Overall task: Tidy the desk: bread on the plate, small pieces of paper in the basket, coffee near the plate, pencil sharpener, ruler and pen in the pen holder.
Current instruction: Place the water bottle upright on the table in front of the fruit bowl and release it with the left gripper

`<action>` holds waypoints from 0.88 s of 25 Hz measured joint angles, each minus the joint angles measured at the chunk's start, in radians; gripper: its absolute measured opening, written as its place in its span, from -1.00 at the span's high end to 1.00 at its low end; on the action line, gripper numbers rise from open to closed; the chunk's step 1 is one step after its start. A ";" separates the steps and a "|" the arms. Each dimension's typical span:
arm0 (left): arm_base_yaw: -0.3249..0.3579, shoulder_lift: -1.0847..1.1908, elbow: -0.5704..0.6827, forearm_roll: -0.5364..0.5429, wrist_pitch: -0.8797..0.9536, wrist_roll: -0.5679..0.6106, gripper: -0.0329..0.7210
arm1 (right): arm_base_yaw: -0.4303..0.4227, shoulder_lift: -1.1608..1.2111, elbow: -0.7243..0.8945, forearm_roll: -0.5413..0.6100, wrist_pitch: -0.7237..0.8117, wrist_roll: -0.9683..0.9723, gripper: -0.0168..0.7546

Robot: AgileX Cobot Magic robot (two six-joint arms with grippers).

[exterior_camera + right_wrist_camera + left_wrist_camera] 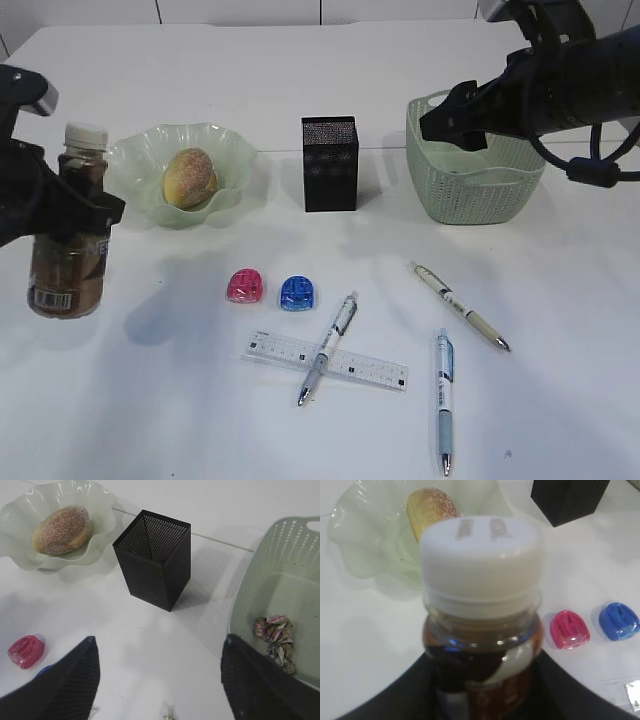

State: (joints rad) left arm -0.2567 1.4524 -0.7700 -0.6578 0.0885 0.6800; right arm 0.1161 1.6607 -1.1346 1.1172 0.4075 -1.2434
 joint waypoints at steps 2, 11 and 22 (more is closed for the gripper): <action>0.000 0.000 -0.002 -0.068 -0.001 0.000 0.10 | 0.000 0.000 0.000 0.000 0.000 0.000 -0.56; 0.000 0.000 -0.081 -0.144 0.258 0.015 0.10 | 0.000 0.000 0.000 0.000 0.002 0.000 -0.56; 0.000 0.000 -0.142 -0.233 0.639 0.102 0.10 | 0.000 0.000 0.000 0.000 0.002 0.000 -0.56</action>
State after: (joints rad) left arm -0.2567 1.4524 -0.9123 -0.8910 0.7273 0.7819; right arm 0.1161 1.6605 -1.1346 1.1172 0.4093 -1.2434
